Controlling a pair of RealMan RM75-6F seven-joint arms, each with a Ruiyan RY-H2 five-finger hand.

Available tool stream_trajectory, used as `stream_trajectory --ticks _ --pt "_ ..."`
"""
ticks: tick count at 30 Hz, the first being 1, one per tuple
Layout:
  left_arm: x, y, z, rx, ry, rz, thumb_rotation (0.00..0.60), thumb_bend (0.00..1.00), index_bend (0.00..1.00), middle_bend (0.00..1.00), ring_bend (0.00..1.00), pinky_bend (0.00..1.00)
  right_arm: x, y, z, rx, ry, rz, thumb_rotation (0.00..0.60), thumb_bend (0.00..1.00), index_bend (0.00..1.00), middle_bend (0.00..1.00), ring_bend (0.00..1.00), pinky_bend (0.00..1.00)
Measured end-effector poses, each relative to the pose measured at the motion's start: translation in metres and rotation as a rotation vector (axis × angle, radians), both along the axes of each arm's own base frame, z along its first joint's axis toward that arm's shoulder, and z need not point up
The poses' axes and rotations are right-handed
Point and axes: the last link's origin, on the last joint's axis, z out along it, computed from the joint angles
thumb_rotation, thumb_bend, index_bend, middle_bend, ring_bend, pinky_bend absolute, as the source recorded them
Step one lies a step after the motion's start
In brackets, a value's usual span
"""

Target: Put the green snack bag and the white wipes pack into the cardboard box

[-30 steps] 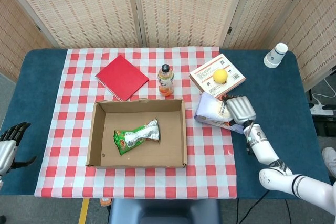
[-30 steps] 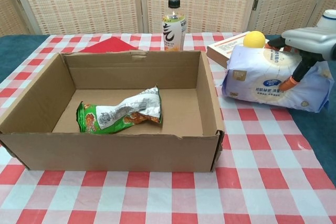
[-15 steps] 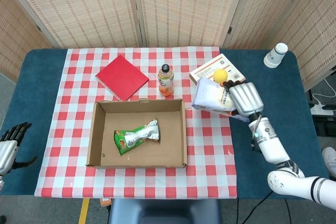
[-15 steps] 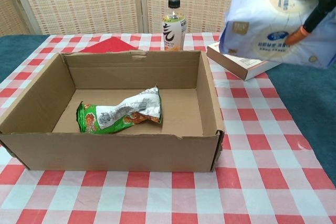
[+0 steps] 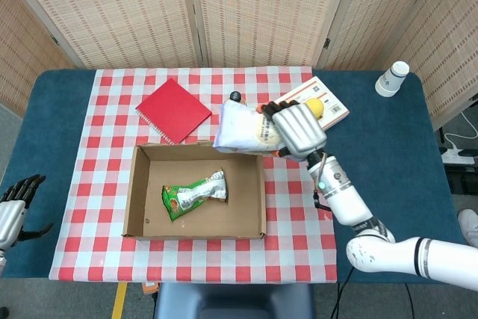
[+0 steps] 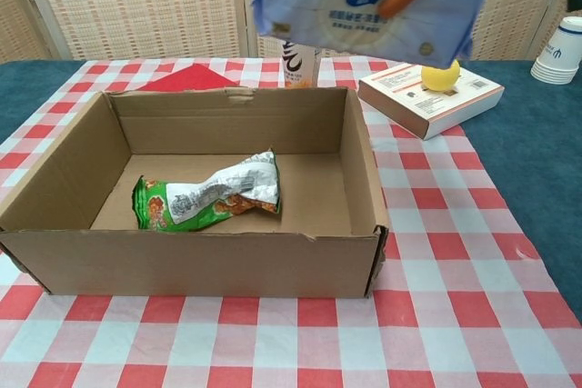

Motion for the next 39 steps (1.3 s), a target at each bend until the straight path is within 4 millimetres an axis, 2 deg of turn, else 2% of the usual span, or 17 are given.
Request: stream_trajectory --ticks 5,10,25,26,28,30,33,35,37,39 --pt "-0.001 0.001 0.001 0.002 -0.003 0.003 0.600 0.20 0.06 0.02 0.00 0.10 0.031 0.004 -0.027 0.060 -0.045 0.071 0.600 0.18 0.81 0.54 0.61 0.84" --pt "-0.001 0.001 0.003 0.007 -0.010 0.004 0.600 0.20 0.06 0.02 0.00 0.10 0.049 0.010 -0.050 0.100 -0.063 0.121 0.600 0.18 0.82 0.55 0.61 0.84" --pt "-0.001 0.000 0.006 0.010 -0.019 0.004 0.600 0.20 0.06 0.02 0.00 0.10 0.052 0.033 -0.080 0.246 -0.100 0.168 0.600 0.18 0.83 0.56 0.61 0.84" --pt "-0.001 0.000 0.006 0.009 -0.018 0.003 0.600 0.20 0.06 0.02 0.00 0.10 0.051 0.033 -0.081 0.255 -0.101 0.168 0.600 0.17 0.81 0.56 0.61 0.84" --pt "-0.001 0.000 0.006 0.008 -0.017 0.004 0.600 0.20 0.06 0.01 0.00 0.10 0.050 0.034 -0.084 0.271 -0.097 0.164 0.600 0.08 0.74 0.56 0.56 0.81" --pt "-0.001 0.000 0.006 0.009 -0.017 0.005 0.600 0.20 0.06 0.01 0.00 0.10 0.048 0.034 -0.086 0.295 -0.086 0.158 0.600 0.00 0.57 0.51 0.43 0.70" --pt "-0.002 0.000 0.007 0.011 -0.020 0.009 0.600 0.20 0.06 0.02 0.00 0.10 0.042 0.034 -0.089 0.339 -0.056 0.135 0.600 0.00 0.20 0.29 0.14 0.33" --pt "-0.002 0.000 0.007 0.010 -0.020 0.012 0.600 0.20 0.06 0.02 0.00 0.10 0.038 0.033 -0.090 0.366 -0.034 0.108 0.600 0.00 0.05 0.15 0.03 0.14" --pt "-0.003 0.001 0.007 0.007 -0.020 0.014 0.600 0.20 0.06 0.01 0.00 0.10 0.035 0.032 -0.091 0.389 -0.019 0.083 0.600 0.00 0.00 0.04 0.00 0.02" --pt "-0.003 0.001 0.007 0.005 -0.020 0.016 0.600 0.20 0.06 0.01 0.00 0.10 0.031 0.032 -0.091 0.413 -0.010 0.056 0.600 0.00 0.00 0.00 0.00 0.00"
